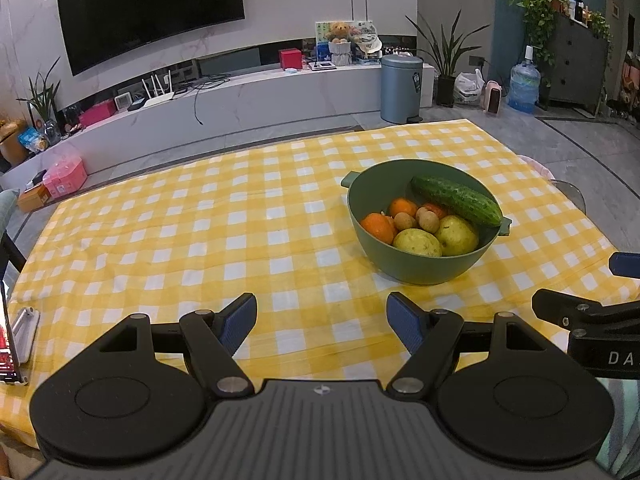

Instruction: Organize fruits

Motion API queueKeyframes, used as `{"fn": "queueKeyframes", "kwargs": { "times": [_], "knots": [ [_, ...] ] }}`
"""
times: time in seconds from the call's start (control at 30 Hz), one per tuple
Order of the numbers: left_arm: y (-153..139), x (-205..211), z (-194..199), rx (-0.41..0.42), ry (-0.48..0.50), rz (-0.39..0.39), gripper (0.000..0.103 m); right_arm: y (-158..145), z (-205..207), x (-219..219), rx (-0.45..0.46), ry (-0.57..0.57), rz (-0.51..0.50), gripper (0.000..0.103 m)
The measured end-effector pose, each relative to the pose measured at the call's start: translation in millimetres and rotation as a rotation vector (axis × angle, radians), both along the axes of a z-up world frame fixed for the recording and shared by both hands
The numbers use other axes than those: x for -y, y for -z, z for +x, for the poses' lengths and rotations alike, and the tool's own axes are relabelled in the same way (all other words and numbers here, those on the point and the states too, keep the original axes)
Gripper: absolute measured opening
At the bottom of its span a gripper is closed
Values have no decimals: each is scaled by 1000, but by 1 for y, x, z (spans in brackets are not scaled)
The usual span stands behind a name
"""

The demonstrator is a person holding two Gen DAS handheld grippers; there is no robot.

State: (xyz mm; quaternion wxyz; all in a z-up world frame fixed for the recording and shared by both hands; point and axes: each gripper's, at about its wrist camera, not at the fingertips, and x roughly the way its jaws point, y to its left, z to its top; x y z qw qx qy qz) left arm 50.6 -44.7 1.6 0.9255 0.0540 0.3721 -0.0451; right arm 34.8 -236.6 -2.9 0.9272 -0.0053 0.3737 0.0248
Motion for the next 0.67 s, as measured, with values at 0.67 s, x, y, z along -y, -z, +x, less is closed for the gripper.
{"fn": "queueKeyframes", "kwargs": {
  "times": [0.67],
  "knots": [
    [-13,6,-10,64,24,16,89,6,-5,0,-11,9,15,95]
  ]
}}
